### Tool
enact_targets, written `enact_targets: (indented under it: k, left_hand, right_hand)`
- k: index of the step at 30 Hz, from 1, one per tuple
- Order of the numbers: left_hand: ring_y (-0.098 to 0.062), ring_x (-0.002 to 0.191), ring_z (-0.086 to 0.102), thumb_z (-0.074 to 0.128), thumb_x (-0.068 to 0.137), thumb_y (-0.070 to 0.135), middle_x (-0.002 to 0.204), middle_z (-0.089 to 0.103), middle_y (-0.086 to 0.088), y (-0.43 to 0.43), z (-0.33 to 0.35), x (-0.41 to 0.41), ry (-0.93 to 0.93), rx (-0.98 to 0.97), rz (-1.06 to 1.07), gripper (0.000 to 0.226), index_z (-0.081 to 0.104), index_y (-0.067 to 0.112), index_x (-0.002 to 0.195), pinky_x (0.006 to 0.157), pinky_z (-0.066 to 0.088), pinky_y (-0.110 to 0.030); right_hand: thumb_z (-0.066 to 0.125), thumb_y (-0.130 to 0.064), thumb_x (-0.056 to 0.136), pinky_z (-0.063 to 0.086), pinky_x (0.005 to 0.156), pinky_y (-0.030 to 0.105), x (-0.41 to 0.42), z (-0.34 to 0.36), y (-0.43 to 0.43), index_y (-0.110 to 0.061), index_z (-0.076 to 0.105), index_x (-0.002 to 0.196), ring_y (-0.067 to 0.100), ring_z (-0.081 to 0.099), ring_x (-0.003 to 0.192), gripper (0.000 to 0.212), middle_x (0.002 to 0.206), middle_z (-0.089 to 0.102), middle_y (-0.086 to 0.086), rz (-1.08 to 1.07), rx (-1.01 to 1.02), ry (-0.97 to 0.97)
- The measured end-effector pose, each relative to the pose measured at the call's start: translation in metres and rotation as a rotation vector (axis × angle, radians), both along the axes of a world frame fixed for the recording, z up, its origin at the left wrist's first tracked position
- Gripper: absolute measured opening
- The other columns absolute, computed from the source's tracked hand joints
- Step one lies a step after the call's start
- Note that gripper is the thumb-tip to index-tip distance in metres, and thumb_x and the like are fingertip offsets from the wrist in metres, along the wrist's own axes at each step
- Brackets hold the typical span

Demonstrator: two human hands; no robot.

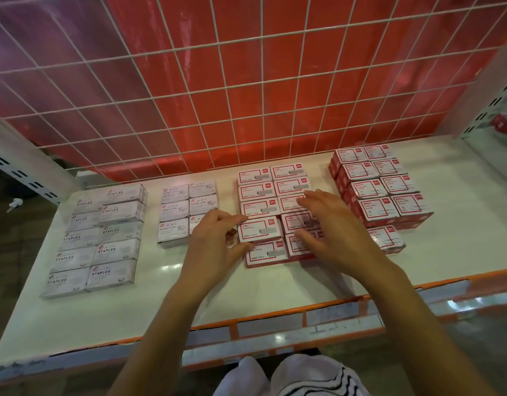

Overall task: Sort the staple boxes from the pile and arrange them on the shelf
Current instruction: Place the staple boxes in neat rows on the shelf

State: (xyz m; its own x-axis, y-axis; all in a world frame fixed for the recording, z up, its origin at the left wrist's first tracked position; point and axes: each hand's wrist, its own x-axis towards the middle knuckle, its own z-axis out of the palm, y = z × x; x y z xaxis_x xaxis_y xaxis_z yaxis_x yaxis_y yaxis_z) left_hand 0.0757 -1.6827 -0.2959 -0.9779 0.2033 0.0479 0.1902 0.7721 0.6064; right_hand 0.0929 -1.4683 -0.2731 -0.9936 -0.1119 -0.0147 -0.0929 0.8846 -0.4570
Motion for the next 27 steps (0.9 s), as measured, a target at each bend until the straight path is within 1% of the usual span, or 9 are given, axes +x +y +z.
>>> enact_targets:
  k: [2, 6, 11, 13, 15, 17, 19, 23, 27]
  left_hand:
    - [-0.005, 0.088, 0.051, 0.077, 0.077, 0.024, 0.104, 0.051, 0.008, 0.003, -0.003, -0.001, 0.003, 0.017, 0.014, 0.054, 0.059, 0.019, 0.128, 0.075, 0.037, -0.003]
    - [-0.003, 0.089, 0.053, 0.076, 0.078, 0.024, 0.116, 0.059, 0.0, 0.009, -0.007, 0.0, 0.036, 0.027, 0.021, 0.053, 0.058, 0.016, 0.128, 0.077, 0.04, -0.005]
    - [-0.001, 0.09, 0.053, 0.075, 0.08, 0.025, 0.118, 0.061, 0.001, 0.013, -0.007, 0.001, 0.032, 0.039, 0.055, 0.056, 0.054, 0.018, 0.131, 0.079, 0.043, -0.009]
    - [-0.002, 0.091, 0.054, 0.075, 0.08, 0.025, 0.119, 0.062, 0.001, 0.014, -0.007, 0.002, 0.022, 0.037, 0.067, 0.056, 0.054, 0.019, 0.131, 0.082, 0.045, -0.014]
    - [-0.004, 0.093, 0.057, 0.075, 0.08, 0.026, 0.12, 0.063, 0.0, 0.016, -0.008, 0.002, 0.011, 0.035, 0.082, 0.056, 0.053, 0.019, 0.131, 0.083, 0.047, -0.018]
    - [-0.007, 0.095, 0.06, 0.074, 0.081, 0.026, 0.121, 0.063, 0.0, 0.018, -0.008, 0.003, 0.005, 0.028, 0.097, 0.056, 0.053, 0.019, 0.132, 0.085, 0.049, -0.021]
    - [-0.011, 0.099, 0.062, 0.074, 0.081, 0.026, 0.122, 0.063, -0.001, 0.02, -0.006, 0.005, 0.0, 0.019, 0.116, 0.056, 0.053, 0.018, 0.132, 0.087, 0.05, -0.024]
    - [-0.013, 0.103, 0.063, 0.073, 0.082, 0.026, 0.125, 0.062, -0.001, 0.025, -0.003, 0.008, -0.017, 0.008, 0.149, 0.055, 0.052, 0.019, 0.133, 0.088, 0.051, -0.025]
    - [-0.007, 0.096, 0.063, 0.071, 0.084, 0.027, 0.122, 0.064, 0.002, 0.029, 0.003, 0.009, -0.056, 0.015, 0.182, 0.054, 0.05, 0.021, 0.133, 0.082, 0.05, -0.02]
  right_hand:
    - [0.058, -0.037, 0.09, 0.017, 0.114, 0.032, 0.001, -0.002, 0.001, -0.025, 0.033, 0.144, 0.012, 0.019, 0.14, 0.061, 0.152, 0.027, -0.005, -0.005, 0.001, -0.008]
    - [0.058, -0.036, 0.09, 0.017, 0.114, 0.031, 0.002, -0.006, 0.003, -0.024, 0.034, 0.143, 0.013, 0.019, 0.14, 0.06, 0.152, 0.029, -0.004, -0.007, -0.002, -0.01]
    - [0.06, -0.039, 0.088, 0.018, 0.114, 0.03, 0.005, -0.011, 0.003, -0.025, 0.032, 0.144, 0.012, 0.019, 0.14, 0.065, 0.153, 0.027, -0.005, 0.015, -0.013, -0.02]
    - [0.059, -0.042, 0.088, 0.014, 0.114, 0.029, 0.006, -0.014, 0.002, -0.025, 0.027, 0.146, 0.011, 0.015, 0.142, 0.069, 0.155, 0.022, -0.006, 0.039, -0.016, -0.032]
    - [0.056, -0.048, 0.088, 0.007, 0.113, 0.027, 0.007, -0.017, 0.001, -0.024, 0.019, 0.148, 0.01, 0.007, 0.145, 0.075, 0.157, 0.014, -0.007, 0.069, -0.025, -0.073]
    - [0.054, -0.058, 0.083, 0.0, 0.111, 0.025, 0.007, -0.019, -0.001, -0.024, 0.01, 0.15, 0.009, -0.003, 0.145, 0.087, 0.158, 0.004, -0.008, 0.111, -0.02, -0.122]
    - [0.052, -0.064, 0.08, -0.003, 0.112, 0.025, 0.007, -0.022, -0.003, -0.022, 0.005, 0.15, 0.009, -0.007, 0.145, 0.094, 0.159, 0.0, -0.007, 0.124, -0.009, -0.13]
    - [0.05, -0.06, 0.085, -0.004, 0.111, 0.025, 0.011, -0.029, -0.008, -0.023, 0.002, 0.15, 0.008, -0.008, 0.144, 0.089, 0.159, -0.002, -0.007, 0.067, -0.039, -0.081]
    - [0.048, -0.056, 0.088, -0.003, 0.113, 0.026, 0.013, -0.033, -0.01, -0.022, 0.003, 0.15, 0.008, -0.007, 0.145, 0.084, 0.159, -0.001, -0.007, 0.046, -0.051, -0.058]
